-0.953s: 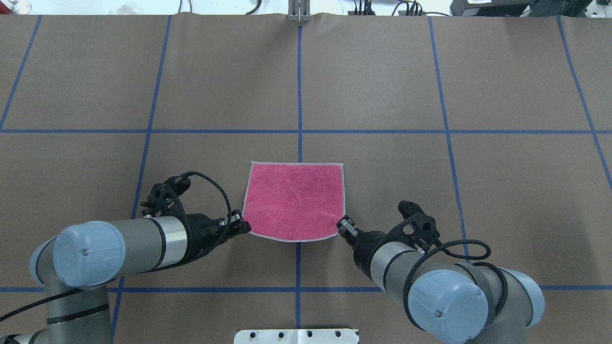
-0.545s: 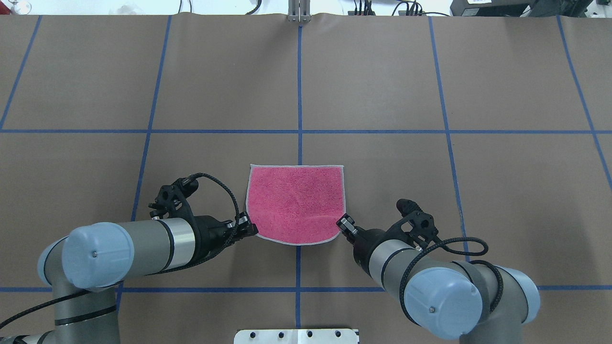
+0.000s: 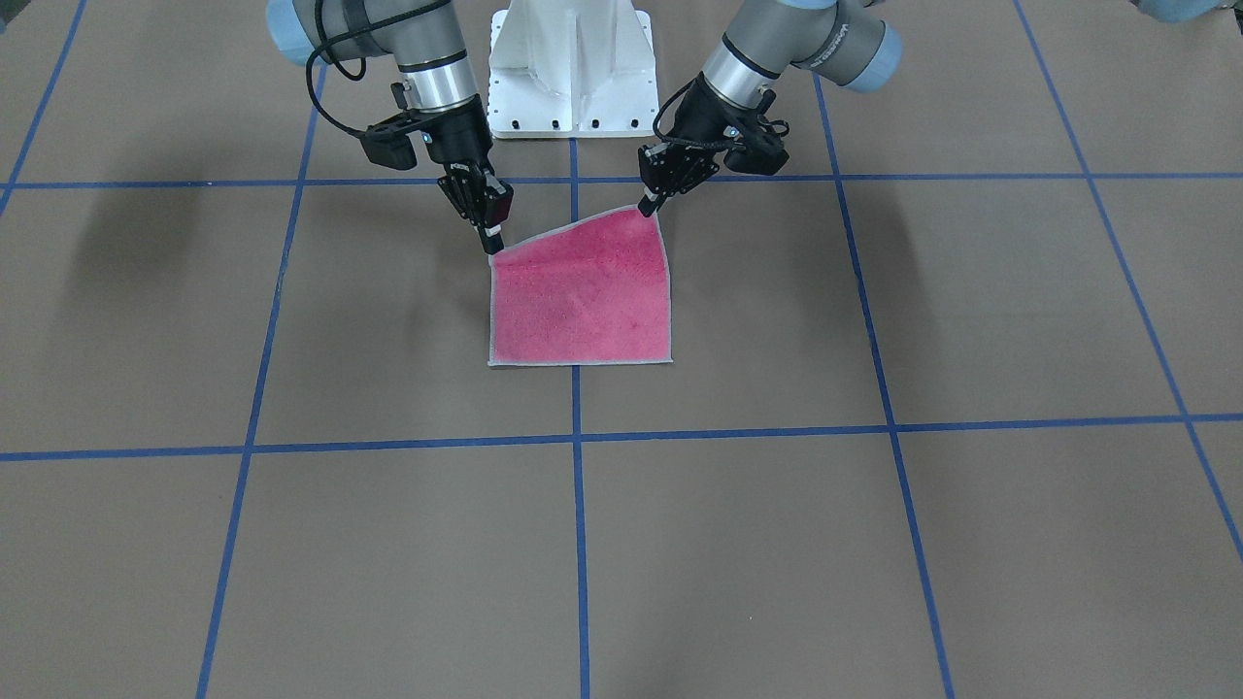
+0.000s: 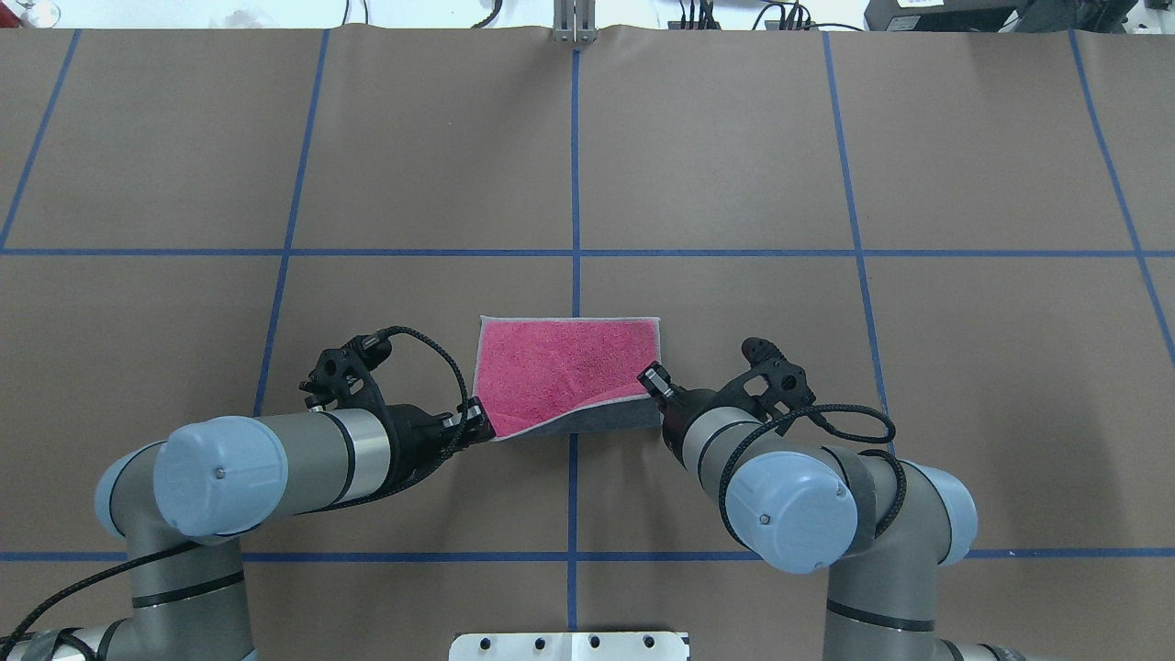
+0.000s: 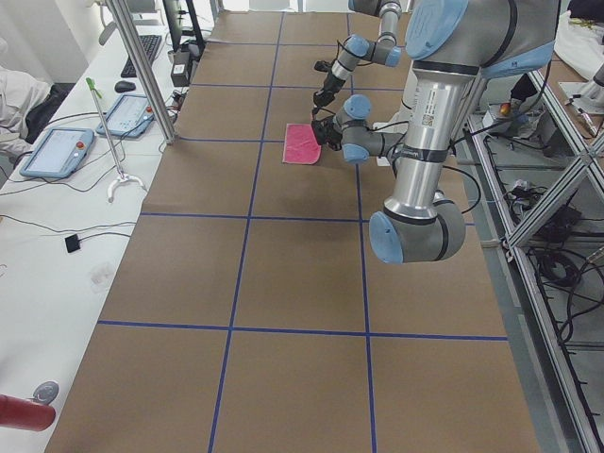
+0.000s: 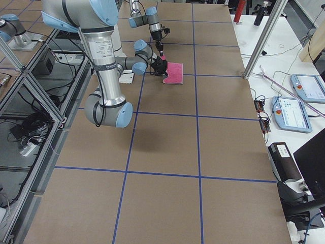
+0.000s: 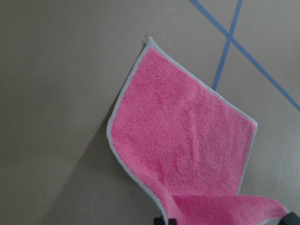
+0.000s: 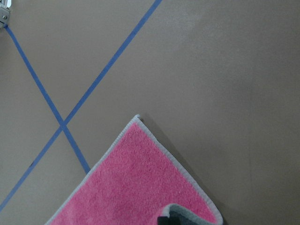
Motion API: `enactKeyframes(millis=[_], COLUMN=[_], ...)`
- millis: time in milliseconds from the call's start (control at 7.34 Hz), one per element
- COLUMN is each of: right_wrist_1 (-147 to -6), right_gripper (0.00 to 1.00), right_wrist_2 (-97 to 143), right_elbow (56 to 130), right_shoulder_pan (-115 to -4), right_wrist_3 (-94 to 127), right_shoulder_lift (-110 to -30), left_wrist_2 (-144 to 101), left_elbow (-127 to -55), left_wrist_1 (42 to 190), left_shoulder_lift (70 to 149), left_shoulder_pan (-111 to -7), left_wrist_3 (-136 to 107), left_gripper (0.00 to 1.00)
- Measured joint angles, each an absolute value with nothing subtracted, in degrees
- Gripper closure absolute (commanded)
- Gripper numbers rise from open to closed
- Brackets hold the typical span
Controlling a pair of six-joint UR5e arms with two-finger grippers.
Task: Fold towel twice with both arms
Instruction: 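Lift the near corners with both grippers and fold them over the far edge, then lay the folded edge down with both grippers and open them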
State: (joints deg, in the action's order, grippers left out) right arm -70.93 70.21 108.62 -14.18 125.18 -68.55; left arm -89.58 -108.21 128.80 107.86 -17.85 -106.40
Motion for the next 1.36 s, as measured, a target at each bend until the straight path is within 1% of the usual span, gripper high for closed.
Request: enactKeyframes(millis=[817, 1362], right_wrist_1=[-70.75, -70.77], right_gripper=[1.0, 1.0], right_wrist_2=[70.31, 70.31], right_elbow=[106.11, 105.97], right_shoulder_pan=[-16.08, -16.75], right_wrist_3=[123.52, 122.89], right_shoulder_lift=[-67.28, -66.99], left_wrist_2=[-89.58, -89.63], left_elbow=[-102.68, -100.03], left_wrist_1=[128.65, 128.67], left_shoulder_lift=[112.98, 114.29], left_shoulder_pan=[-22.07, -24.19], left_wrist_3=[-106.76, -106.95], left_gripper=[1.0, 1.0])
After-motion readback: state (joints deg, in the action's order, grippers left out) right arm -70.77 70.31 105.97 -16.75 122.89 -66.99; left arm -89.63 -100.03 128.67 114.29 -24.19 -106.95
